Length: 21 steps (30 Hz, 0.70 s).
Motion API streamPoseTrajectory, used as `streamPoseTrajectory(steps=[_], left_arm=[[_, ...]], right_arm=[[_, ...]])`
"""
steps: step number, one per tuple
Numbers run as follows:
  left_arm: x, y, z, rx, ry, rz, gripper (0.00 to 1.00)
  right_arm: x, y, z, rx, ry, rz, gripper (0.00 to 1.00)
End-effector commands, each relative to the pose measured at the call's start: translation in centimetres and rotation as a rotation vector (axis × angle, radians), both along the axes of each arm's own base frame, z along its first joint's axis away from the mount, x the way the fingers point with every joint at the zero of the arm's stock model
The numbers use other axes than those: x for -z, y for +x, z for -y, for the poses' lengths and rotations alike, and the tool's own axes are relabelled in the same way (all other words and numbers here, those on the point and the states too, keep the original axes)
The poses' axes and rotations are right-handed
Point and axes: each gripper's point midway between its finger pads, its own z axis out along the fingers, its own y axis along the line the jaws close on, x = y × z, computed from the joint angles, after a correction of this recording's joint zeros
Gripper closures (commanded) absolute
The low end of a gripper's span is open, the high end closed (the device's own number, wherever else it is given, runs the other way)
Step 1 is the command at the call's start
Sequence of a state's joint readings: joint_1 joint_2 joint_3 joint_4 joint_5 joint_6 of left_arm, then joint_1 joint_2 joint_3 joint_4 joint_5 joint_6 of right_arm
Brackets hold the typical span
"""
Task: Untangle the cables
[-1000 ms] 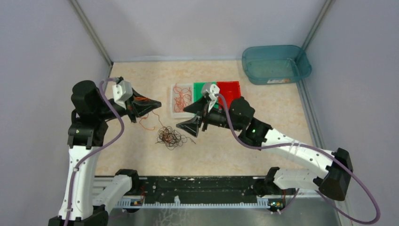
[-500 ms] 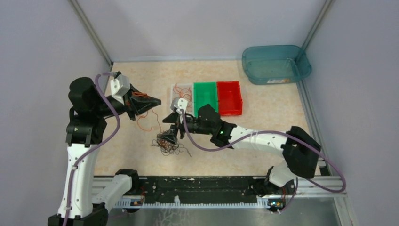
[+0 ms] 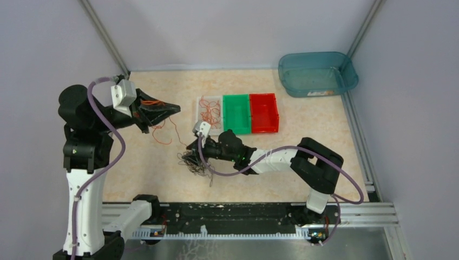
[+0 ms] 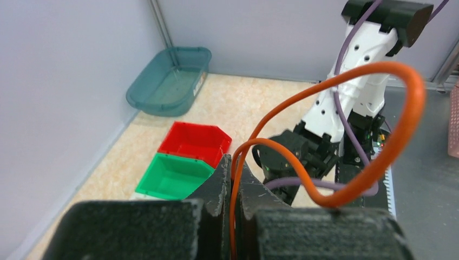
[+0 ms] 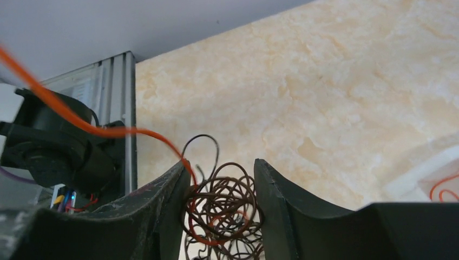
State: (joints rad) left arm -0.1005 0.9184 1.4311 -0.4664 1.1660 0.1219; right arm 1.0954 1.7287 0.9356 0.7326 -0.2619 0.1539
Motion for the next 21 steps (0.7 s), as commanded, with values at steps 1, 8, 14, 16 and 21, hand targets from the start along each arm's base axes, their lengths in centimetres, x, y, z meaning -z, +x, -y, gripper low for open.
streamPoseTrajectory(steps=[1, 8, 14, 16, 21], left_arm=[[-3.5, -1.0, 0.0, -0.004, -0.029, 0.092, 1.00], [-8.5, -1.2, -0.6, -0.078, -0.082, 0.256, 1.00], [-14.1, -0.8, -2.0, -0.211, -0.183, 0.468, 1.00], [-16.0, -0.9, -2.5, -0.251, -0.226, 0.533, 1.00], [-17.2, 0.2, -2.2, -0.236, -0.251, 0.479, 1.00]], right_arm=[[0.6, 0.6, 0.7, 0.060, 0.045, 0.008, 0.53], [5.7, 0.1, 3.8, 0.123, -0.015, -0.049, 0.53], [7.7, -0.1, 5.6, 0.171, -0.019, -0.080, 0.50], [8.0, -0.3, 6.0, 0.176, -0.025, -0.086, 0.49], [5.7, -0.2, 7.1, 0.207, 0.043, -0.079, 0.39]])
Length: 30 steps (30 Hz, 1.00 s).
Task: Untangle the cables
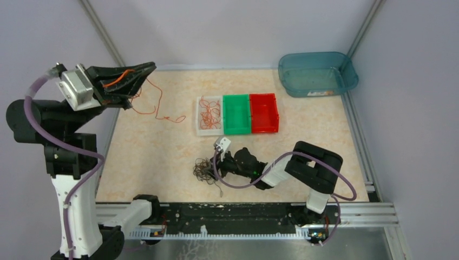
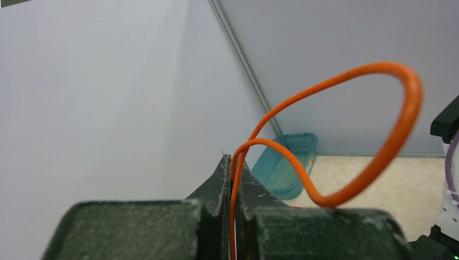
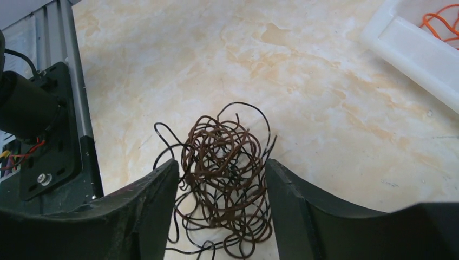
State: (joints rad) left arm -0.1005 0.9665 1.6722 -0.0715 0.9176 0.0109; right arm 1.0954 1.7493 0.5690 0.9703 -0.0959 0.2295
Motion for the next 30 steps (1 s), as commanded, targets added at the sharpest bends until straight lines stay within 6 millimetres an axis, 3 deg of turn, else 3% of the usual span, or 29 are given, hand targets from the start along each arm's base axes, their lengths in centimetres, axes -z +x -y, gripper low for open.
streamPoseTrajectory(steps=[1, 3, 4, 5, 10, 12, 17, 22, 30], left_arm=[[-1.9, 1.1, 0.0, 0.005, -0.065, -0.020, 1.00], [-0.4, 2.5, 0.3, 0.018, -0.062, -0.086, 1.00], [0.3, 3.1, 0.4, 0.019, -0.063, -0.115, 1.00], [1.1, 3.8, 0.5, 0.020, -0.061, -0.140, 1.00], [4.7, 7.5, 0.8, 0.003, -0.038, -0.221, 1.00], [5.9, 8.8, 1.2, 0.009, -0.023, -0.249, 1.00], [8.4, 11.9, 3.0, 0.012, 0.018, -0.278, 1.00], [12.3, 15.1, 5.0, 0.007, 0.080, -0.320, 1.00], [21.1, 21.3, 7.2, -0.036, 0.195, -0.433, 1.00]], right_arm=[[-6.5, 0.7, 0.4, 0.057, 0.193, 0.067, 0.36], [-9.3, 1.1, 1.2, 0.093, 0.252, 0.062, 0.20], [-10.0, 1.3, 1.5, 0.099, 0.271, 0.048, 0.05], [-11.7, 1.2, 1.9, 0.101, 0.306, 0.052, 0.01], [-16.7, 1.4, 5.0, 0.176, 0.392, 0.116, 0.01], [-17.8, 1.8, 6.4, 0.225, 0.400, 0.134, 0.02], [-18.6, 2.9, 9.4, 0.355, 0.390, 0.145, 0.06], [-18.6, 4.0, 12.4, 0.492, 0.412, 0.127, 0.09], [-19.9, 4.4, 15.7, 0.609, 0.443, 0.146, 0.09]])
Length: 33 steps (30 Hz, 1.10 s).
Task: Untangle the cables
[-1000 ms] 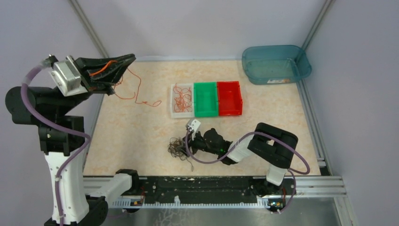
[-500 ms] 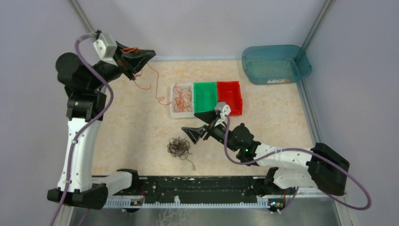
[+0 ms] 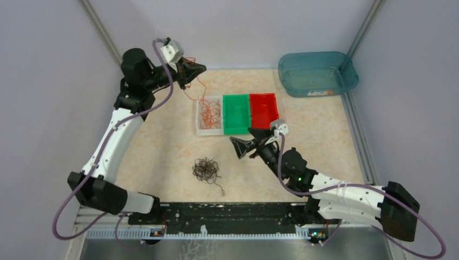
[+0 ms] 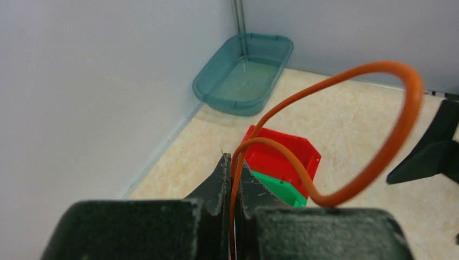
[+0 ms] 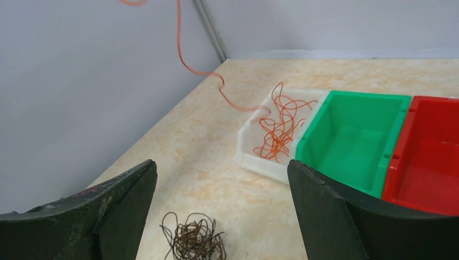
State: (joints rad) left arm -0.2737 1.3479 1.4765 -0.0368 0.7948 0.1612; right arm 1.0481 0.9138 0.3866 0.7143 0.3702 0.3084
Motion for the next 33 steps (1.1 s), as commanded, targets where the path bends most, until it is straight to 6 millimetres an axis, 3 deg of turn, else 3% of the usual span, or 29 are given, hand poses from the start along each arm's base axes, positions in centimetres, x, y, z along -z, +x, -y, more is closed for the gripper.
streamPoseTrajectory(steps=[1, 7, 11, 16, 21, 27, 33], left_arm=[[5.3, 4.1, 0.4, -0.054, 0.101, -0.022, 1.00], [12.3, 9.3, 0.3, -0.123, 0.227, -0.066, 1.00], [15.3, 11.9, 0.5, -0.144, 0.267, -0.075, 1.00], [18.7, 13.8, 0.4, -0.177, 0.284, -0.094, 1.00], [23.0, 14.4, 0.3, -0.220, 0.400, -0.102, 1.00], [28.6, 12.4, 0.6, -0.206, 0.491, -0.188, 0.95], [31.9, 12.4, 0.4, -0.225, 0.556, -0.245, 0.88]], right_arm=[[-2.0, 0.9, 2.1, 0.099, 0.056, 0.013, 0.09], [-1.7, 1.1, 2.4, 0.117, 0.048, 0.001, 0.09], [-1.6, 1.4, 2.3, 0.129, 0.038, -0.001, 0.08], [-1.6, 1.6, 2.2, 0.133, 0.032, -0.002, 0.09], [-1.6, 2.1, 2.2, 0.137, 0.018, -0.005, 0.09], [-2.1, 2.7, 2.5, 0.142, 0.029, -0.010, 0.09], [-2.4, 2.8, 2.5, 0.139, 0.029, -0.011, 0.09]])
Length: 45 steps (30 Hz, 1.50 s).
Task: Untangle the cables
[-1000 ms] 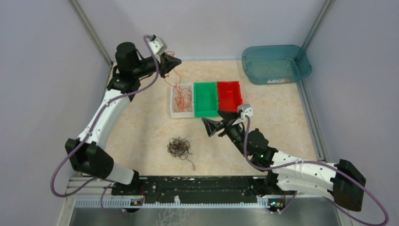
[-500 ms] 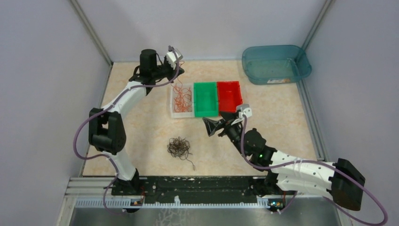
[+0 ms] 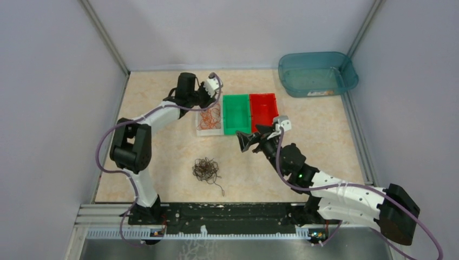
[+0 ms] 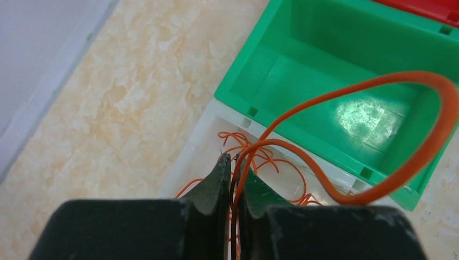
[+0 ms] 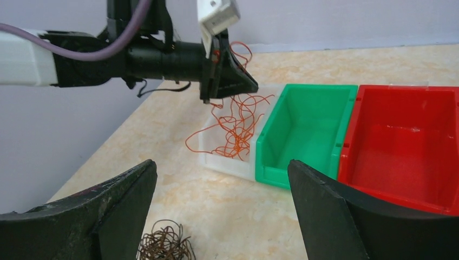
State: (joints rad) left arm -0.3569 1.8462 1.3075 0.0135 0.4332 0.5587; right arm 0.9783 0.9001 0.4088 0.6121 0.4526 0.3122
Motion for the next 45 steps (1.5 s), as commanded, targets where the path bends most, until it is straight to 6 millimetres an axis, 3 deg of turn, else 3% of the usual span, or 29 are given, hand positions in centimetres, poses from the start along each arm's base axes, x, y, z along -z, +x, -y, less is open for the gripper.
streamPoseTrajectory(steps=[1, 3, 5, 12, 18, 21, 24, 27, 31, 32, 36, 39, 45], left_arm=[[2.3, 0.6, -0.6, -0.029, 0.075, -0.017, 0.87], [2.5, 0.7, -0.9, -0.037, 0.090, -0.027, 0.73], [2.3, 0.5, -0.9, -0.039, 0.090, -0.033, 0.48], [-1.6, -0.4, -0.6, -0.039, 0.020, -0.041, 0.18], [-8.8, -0.4, -0.9, -0.031, -0.034, 0.003, 0.12], [-11.6, -1.4, -1.7, -0.022, -0.047, -0.014, 0.01], [-14.6, -2.8, -3.0, -0.013, -0.094, -0.032, 0.01], [-17.4, -4.8, -5.4, -0.028, -0.182, -0.063, 0.01], [-18.4, -8.2, -9.1, -0.055, -0.232, -0.087, 0.00], [-18.4, -9.2, -9.7, -0.058, -0.236, -0.083, 0.00], [-17.7, -12.2, -11.7, -0.084, -0.243, -0.068, 0.00], [-16.9, -13.8, -12.1, -0.092, -0.249, -0.091, 0.00], [-16.5, -15.9, -11.7, -0.081, -0.291, -0.119, 0.00]], right_arm=[[-3.4, 0.2, -0.3, -0.009, 0.073, 0.042, 0.09], [-3.3, 0.3, -0.3, -0.006, 0.070, 0.040, 0.09], [-3.4, 0.4, -0.2, -0.001, 0.072, 0.034, 0.09], [-3.1, 0.9, -1.0, -0.024, 0.049, 0.008, 0.08], [-2.7, 0.7, -1.5, -0.051, 0.034, -0.007, 0.08], [-2.2, 0.5, -2.2, -0.093, -0.002, -0.018, 0.08], [-1.1, -0.6, -4.5, -0.231, -0.091, -0.019, 0.06], [0.4, -2.8, -7.6, -0.448, -0.182, -0.010, 0.05], [3.0, -5.4, -11.5, -0.683, -0.250, -0.049, 0.08], [4.4, -5.8, -12.5, -0.726, -0.288, -0.081, 0.09], [5.7, -7.4, -16.2, -0.824, -0.365, -0.109, 0.13], [7.1, -6.9, -18.2, -0.794, -0.404, -0.160, 0.20], [10.7, -5.3, -19.6, -0.707, -0.494, -0.234, 0.33]])
